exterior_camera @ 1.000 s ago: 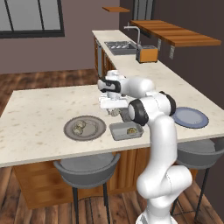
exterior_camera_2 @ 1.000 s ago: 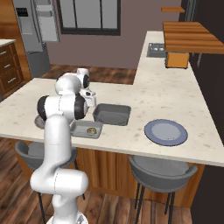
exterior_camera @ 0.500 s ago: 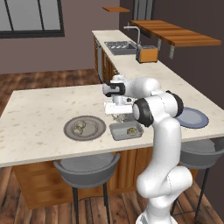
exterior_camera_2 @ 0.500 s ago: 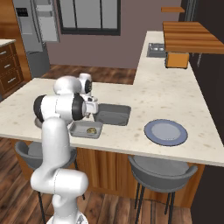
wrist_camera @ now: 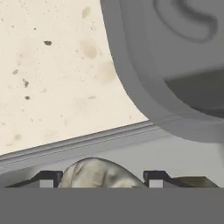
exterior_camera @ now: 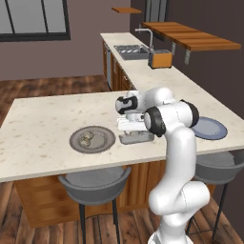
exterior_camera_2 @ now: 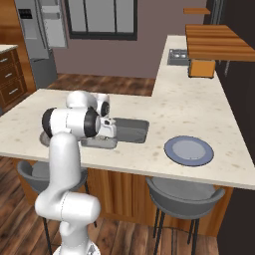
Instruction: Place two dumplings into each of the tupperware containers and then place the containers in the fridge.
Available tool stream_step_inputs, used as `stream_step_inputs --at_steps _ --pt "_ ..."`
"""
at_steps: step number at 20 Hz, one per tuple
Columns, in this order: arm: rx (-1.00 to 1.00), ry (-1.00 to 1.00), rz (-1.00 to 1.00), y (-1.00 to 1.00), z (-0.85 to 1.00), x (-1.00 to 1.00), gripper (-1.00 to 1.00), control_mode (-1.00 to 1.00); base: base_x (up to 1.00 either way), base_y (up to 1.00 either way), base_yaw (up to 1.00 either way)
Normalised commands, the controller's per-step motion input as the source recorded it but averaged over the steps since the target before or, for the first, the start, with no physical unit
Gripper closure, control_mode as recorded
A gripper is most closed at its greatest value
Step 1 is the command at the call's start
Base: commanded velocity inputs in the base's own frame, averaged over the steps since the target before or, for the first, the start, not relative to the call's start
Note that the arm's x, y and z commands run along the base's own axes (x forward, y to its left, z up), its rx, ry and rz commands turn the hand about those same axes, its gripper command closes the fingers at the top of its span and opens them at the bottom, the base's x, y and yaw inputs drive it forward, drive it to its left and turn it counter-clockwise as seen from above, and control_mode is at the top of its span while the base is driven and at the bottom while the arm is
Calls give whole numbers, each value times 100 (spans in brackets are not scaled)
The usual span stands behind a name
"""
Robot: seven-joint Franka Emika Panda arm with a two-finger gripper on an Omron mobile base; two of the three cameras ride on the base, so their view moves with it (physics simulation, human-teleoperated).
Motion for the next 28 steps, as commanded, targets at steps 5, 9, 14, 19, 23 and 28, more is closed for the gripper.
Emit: stream_step_inputs --at_steps 5,9,14,19,23,28 --pt "0 0 -1 -40 1 -53 100 -100 0 0 0" --pt "0 0 -2 -27 0 -58 100 -100 0 0 0" --pt "0 0 0 0 -4 -22 100 -100 0 0 0" --pt "0 0 0 0 -5 0 -100 -100 0 0 0" --pt "0 0 0 0 0 0 -100 -100 0 0 0" --pt "0 0 0 0 9 0 -100 -100 0 0 0"
